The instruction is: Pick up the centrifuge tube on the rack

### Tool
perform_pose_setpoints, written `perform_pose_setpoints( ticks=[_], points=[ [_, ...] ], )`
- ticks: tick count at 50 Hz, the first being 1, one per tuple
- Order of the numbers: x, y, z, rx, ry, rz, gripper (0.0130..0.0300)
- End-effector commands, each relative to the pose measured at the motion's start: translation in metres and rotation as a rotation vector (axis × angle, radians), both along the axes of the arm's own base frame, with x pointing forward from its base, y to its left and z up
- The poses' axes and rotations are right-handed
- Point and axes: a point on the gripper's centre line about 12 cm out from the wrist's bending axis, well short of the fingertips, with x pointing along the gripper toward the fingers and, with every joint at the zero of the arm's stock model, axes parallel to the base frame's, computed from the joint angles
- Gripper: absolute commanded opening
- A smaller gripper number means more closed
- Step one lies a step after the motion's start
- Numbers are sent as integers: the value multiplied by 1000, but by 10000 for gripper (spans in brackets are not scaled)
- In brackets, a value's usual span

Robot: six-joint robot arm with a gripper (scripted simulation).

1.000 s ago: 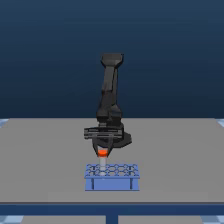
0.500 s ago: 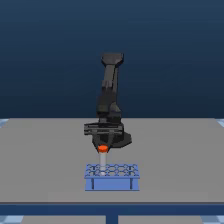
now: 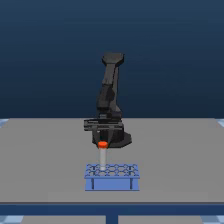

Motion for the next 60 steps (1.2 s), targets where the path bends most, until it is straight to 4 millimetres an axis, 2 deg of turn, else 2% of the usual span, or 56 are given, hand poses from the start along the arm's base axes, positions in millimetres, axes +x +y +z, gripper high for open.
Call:
perform_pose_setpoints(
  ticks=[1, 60],
  points=[
    [0, -1, 3, 17, 3, -16, 130],
    [0, -1, 40, 17, 3, -16, 130]
  ],
)
